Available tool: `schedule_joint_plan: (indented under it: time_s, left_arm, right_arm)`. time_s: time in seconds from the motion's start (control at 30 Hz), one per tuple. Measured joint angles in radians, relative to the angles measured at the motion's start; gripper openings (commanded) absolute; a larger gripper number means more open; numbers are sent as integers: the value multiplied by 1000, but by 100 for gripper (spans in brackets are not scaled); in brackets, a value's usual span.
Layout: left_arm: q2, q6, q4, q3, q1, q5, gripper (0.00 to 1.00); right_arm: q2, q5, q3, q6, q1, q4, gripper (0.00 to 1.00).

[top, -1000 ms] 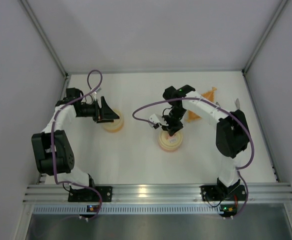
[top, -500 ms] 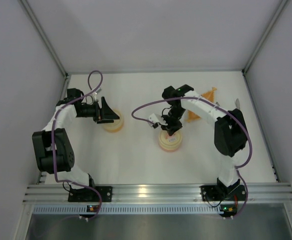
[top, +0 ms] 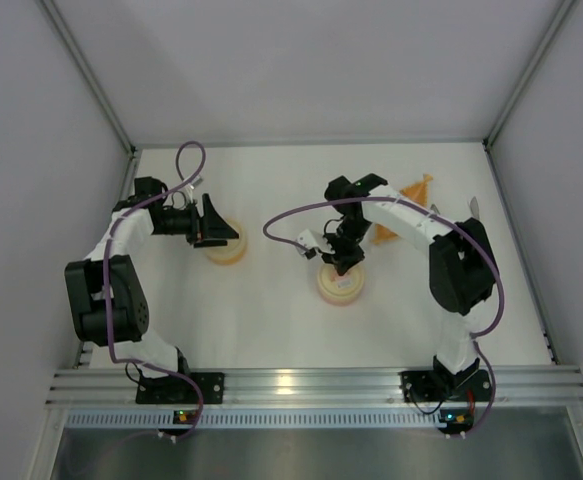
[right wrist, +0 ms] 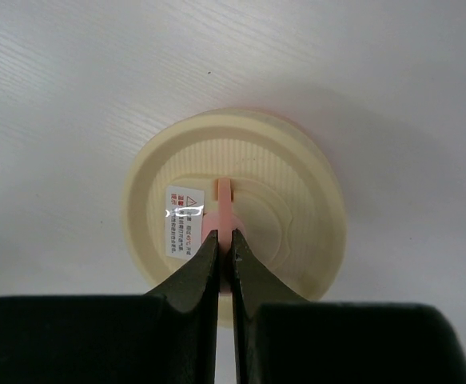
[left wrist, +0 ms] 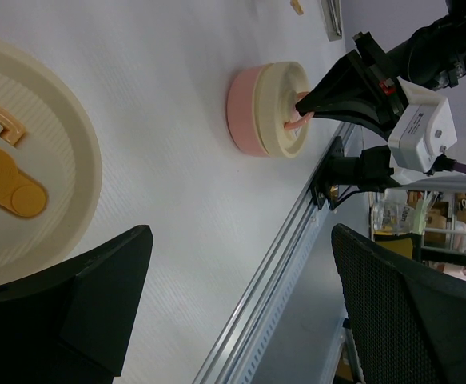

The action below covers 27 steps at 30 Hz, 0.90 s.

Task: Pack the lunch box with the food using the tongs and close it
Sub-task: Close the box lid on the packing box.

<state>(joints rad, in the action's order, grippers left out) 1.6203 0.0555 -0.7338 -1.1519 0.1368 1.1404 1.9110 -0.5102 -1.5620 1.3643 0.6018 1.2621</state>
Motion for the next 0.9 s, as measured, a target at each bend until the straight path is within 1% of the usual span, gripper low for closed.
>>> schedule_joint_plan:
  time_s: [0.23, 0.33, 0.53, 0.63, 0.77, 0.9]
  left_arm:
    - [10, 0, 0, 0, 0, -1, 98]
    - [10, 0, 0, 0, 0, -1, 98]
    - [8, -5, 3, 0, 0, -18, 98]
    - [-9, -19, 24, 5, 0, -40, 98]
    - [-64, -51, 68, 22, 0, -66, 98]
    - [-103, -76, 100, 23, 0, -92, 98]
  right_arm:
    - [3, -4, -8, -36, 0, 3, 0]
    - [9, -8, -22, -91, 0, 6, 0]
    - [10, -17, -13, -259, 0, -14, 0]
    - [-13, -38, 40, -343, -2, -61, 0]
    - [-90, -63, 154, -452, -2, -153, 0]
    - [-116, -91, 204, -571, -3, -226, 0]
